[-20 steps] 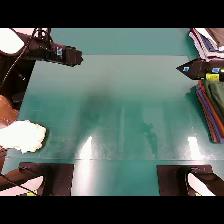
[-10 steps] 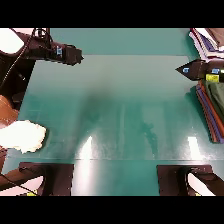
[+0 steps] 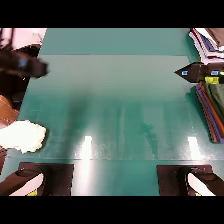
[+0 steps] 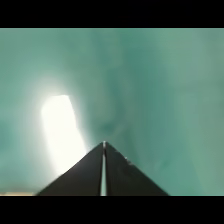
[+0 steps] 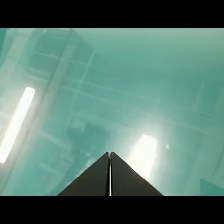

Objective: Fold the shirts.

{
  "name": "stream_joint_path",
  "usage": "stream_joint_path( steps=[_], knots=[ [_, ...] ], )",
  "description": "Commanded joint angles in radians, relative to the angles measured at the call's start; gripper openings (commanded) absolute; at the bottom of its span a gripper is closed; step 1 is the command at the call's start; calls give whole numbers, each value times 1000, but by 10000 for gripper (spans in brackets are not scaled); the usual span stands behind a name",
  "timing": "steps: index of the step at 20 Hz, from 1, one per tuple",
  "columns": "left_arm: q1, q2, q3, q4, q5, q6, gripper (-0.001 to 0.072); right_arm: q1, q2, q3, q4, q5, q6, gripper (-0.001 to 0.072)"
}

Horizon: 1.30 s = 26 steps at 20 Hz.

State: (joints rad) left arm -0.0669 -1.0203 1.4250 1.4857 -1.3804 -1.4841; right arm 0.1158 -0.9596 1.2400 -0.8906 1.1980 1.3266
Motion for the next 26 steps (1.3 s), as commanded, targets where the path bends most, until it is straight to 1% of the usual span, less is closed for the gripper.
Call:
stream_joint_path(
  steps=[1, 2, 4, 5, 8, 10, 12, 13, 15, 16, 18, 21, 23, 26],
  knots=[
    [131, 167, -215, 223, -148, -28, 377, 0, 1, 1, 0, 10, 0, 22],
    [171, 202, -302, 229, -144, -34, 637, 0, 1, 1, 0, 10, 0, 22],
    [233, 222, -458, 236, -126, -38, 642, 0, 1, 1, 0, 10, 0, 22],
    [256, 223, -540, 236, -93, -38, 642, 0, 1, 1, 0, 10, 0, 22],
    [288, 222, -750, 239, 73, -39, 642, 0, 1, 0, 0, 14, 0, 22],
    [288, 222, -838, 245, 163, -67, 642, 0, 1, 0, 0, 14, 0, 23],
    [288, 222, -863, 246, 186, -100, 641, 0, 1, 0, 0, 13, 0, 22],
    [288, 223, -862, 247, 180, -113, 573, 0, 1, 0, 0, 13, 0, 22],
    [288, 223, -862, 246, 158, -114, 51, 0, 1, 1, 0, 13, 0, 22],
    [288, 223, -856, 246, 144, -114, 23, 0, 1, 1, 0, 13, 0, 22],
    [288, 232, -795, 246, 95, -114, 22, 0, 2, 1, 1, 11, 0, 22],
    [285, 295, -549, 222, 23, -113, 22, 0, 39, 1, 10, -51, 0, 22],
    [285, 337, -336, 150, -4, -104, 21, 0, 82, 1, 9, -115, 0, 22],
    [285, 342, -64, -40, 5, -78, 20, 0, 140, 1, 8, -192, 0, 21]
  ],
)
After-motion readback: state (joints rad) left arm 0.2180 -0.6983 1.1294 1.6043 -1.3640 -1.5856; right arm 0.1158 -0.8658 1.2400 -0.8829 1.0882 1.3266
